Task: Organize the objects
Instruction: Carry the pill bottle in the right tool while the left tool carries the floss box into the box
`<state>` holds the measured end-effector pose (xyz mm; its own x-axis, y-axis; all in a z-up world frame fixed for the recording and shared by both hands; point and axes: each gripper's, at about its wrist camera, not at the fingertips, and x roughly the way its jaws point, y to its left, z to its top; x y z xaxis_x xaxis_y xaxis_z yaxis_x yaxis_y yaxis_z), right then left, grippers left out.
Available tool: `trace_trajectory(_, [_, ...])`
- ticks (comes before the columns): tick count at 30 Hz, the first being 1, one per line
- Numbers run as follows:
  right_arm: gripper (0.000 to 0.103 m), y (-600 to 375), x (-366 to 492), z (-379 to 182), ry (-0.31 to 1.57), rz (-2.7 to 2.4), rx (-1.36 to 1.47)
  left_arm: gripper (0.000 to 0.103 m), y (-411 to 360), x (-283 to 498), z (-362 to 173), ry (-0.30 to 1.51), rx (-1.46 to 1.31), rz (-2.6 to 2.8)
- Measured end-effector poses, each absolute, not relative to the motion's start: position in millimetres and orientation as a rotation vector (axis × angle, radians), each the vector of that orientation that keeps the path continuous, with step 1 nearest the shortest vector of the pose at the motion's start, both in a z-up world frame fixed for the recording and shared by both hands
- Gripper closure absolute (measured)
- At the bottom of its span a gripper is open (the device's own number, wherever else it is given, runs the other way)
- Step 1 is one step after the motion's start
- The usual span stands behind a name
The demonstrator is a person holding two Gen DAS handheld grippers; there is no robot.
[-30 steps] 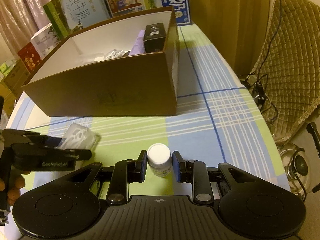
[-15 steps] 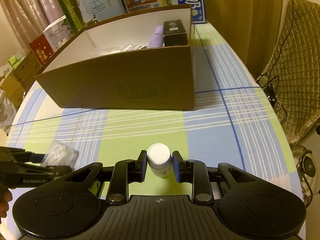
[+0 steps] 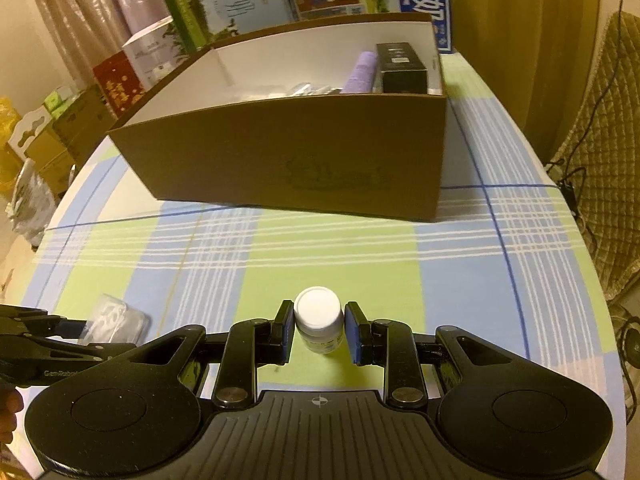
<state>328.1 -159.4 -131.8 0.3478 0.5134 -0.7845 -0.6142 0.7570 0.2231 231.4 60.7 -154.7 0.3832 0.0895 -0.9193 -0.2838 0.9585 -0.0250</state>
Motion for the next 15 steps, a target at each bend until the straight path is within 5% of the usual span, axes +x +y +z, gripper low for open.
trace_trajectory(15, [0.079,-152.0,313.4,-124.7,0.954,0.788,-0.130,0.050,63.7,211.5,-136.9,1.129,-0.213,0.260])
